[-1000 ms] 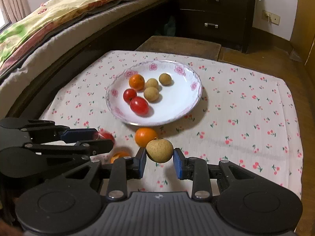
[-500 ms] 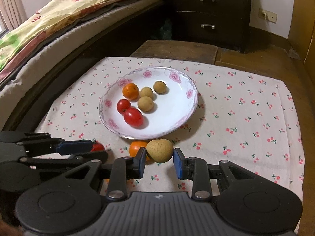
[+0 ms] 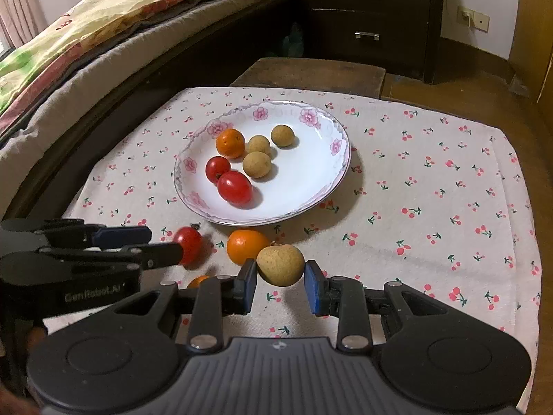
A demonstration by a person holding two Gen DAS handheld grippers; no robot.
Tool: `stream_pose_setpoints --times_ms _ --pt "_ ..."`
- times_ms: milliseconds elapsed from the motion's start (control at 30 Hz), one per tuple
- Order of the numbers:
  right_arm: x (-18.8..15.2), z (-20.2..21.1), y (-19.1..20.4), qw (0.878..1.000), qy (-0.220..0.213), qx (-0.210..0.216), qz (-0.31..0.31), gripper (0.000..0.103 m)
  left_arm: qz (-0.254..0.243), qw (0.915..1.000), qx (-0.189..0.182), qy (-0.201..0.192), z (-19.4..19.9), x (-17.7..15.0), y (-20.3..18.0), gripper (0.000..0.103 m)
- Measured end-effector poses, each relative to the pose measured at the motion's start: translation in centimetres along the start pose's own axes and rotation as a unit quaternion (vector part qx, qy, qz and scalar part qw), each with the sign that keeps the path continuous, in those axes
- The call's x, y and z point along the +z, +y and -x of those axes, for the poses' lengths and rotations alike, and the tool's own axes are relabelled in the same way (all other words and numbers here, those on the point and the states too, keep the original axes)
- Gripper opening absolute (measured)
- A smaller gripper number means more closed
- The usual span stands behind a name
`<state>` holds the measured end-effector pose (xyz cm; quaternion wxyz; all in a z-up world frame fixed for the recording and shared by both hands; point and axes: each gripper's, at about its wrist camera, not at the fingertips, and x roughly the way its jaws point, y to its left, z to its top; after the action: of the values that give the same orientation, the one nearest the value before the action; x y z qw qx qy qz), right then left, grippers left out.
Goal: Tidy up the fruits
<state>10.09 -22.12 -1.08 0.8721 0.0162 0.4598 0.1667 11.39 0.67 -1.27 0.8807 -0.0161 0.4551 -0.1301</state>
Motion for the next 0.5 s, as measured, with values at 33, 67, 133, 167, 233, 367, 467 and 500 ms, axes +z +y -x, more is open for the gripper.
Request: stream_pose_setpoints --times_ms 33,67,133,167,233,367,467,500 --pt "0.0 -0.1 0.0 1.000 0.001 0.000 0.000 0.031 0.004 1.0000 0.001 0.002 -0.3 0.1 0.0 0.051" --pt "0.0 -0.1 0.0 1.000 0.001 0.000 0.000 0.031 0.007 1.0000 -0.001 0.003 -0.6 0.2 -0.1 0.052" --pt "0.0 0.0 0.0 1.000 0.001 0.000 0.001 0.031 0.005 1.0000 -0.006 -0.001 -0.9 0.2 -0.5 0.054" --pt "-0.1 0.0 -0.1 1.000 0.000 0.000 0.001 0.031 0.000 1.0000 -0.005 -0.001 -1.0 0.2 -0.8 0.055" --pt "-0.1 0.2 -0.4 1.000 -0.001 0.000 -0.003 0.031 -0.009 0.9999 -0.004 -0.002 -1.2 0.2 -1.4 0.056" --pt "-0.5 0.2 -1.1 1.000 0.002 -0.004 -0.010 0.031 -0.010 0.9999 -0.006 0.003 -2.1 0.2 -2.1 0.057" --pt "-0.7 0.3 -1.6 1.000 0.003 -0.004 -0.014 0.031 -0.019 0.9998 -0.001 0.004 -2.7 0.0 -2.8 0.050" --pt "-0.7 0.3 -1.7 1.000 0.003 -0.005 -0.015 0.031 -0.020 0.9998 0.000 0.006 -2.8 0.0 -2.8 0.048"
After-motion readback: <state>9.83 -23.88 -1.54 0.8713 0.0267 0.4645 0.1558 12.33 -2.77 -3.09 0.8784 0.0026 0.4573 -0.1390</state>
